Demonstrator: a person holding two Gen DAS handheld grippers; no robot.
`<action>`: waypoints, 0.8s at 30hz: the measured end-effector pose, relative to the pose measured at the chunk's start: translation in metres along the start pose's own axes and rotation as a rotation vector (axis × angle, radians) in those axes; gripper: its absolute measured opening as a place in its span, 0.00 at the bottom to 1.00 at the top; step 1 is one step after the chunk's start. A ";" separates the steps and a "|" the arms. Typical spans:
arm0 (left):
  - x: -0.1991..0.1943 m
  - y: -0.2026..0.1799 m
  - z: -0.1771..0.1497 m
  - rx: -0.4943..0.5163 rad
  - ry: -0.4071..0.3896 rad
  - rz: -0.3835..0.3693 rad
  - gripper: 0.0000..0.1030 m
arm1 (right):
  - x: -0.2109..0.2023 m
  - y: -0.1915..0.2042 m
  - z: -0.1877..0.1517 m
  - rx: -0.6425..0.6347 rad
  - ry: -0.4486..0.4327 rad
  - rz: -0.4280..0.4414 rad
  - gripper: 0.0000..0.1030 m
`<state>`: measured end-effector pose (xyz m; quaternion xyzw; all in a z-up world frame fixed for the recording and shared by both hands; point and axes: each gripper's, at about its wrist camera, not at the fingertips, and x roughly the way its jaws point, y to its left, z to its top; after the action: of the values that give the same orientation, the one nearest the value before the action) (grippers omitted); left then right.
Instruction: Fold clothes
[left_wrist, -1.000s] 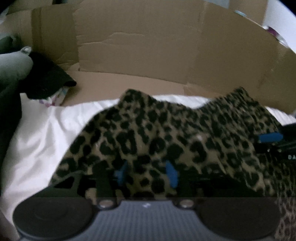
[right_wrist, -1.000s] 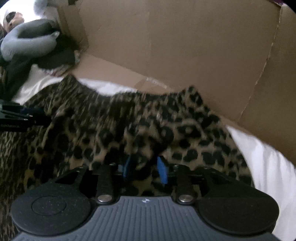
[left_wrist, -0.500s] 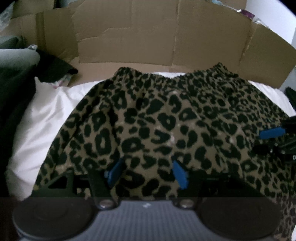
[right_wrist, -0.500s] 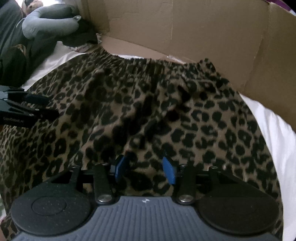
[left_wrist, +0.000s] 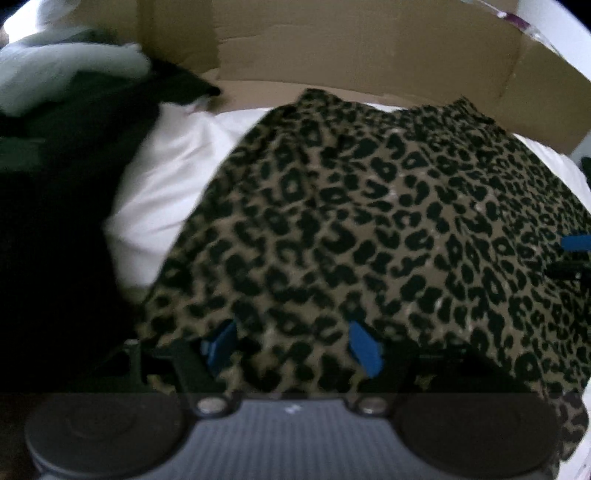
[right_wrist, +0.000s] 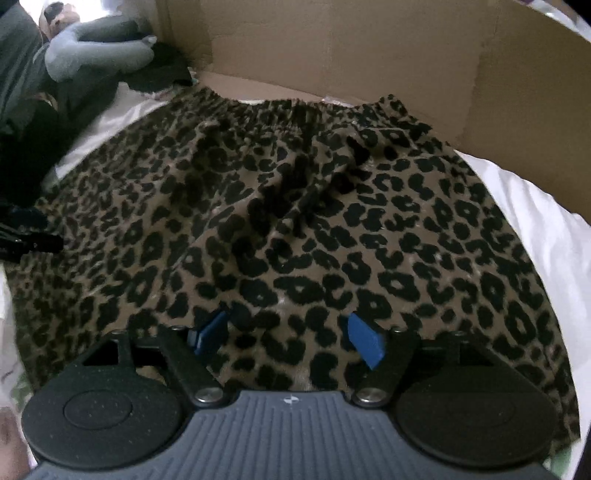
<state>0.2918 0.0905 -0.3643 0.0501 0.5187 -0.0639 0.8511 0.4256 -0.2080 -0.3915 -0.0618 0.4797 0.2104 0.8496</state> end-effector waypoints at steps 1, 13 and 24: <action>-0.006 0.004 -0.002 -0.010 0.000 0.006 0.68 | -0.007 0.000 -0.001 0.005 -0.005 -0.001 0.75; -0.079 0.033 -0.020 -0.078 -0.031 0.037 0.71 | -0.088 0.007 -0.008 0.047 -0.065 -0.024 0.75; -0.129 0.069 -0.056 -0.174 -0.029 0.092 0.71 | -0.146 -0.002 -0.027 0.097 -0.074 -0.012 0.75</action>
<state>0.1954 0.1740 -0.2738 -0.0013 0.5071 0.0196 0.8616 0.3394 -0.2614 -0.2836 -0.0157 0.4570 0.1842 0.8701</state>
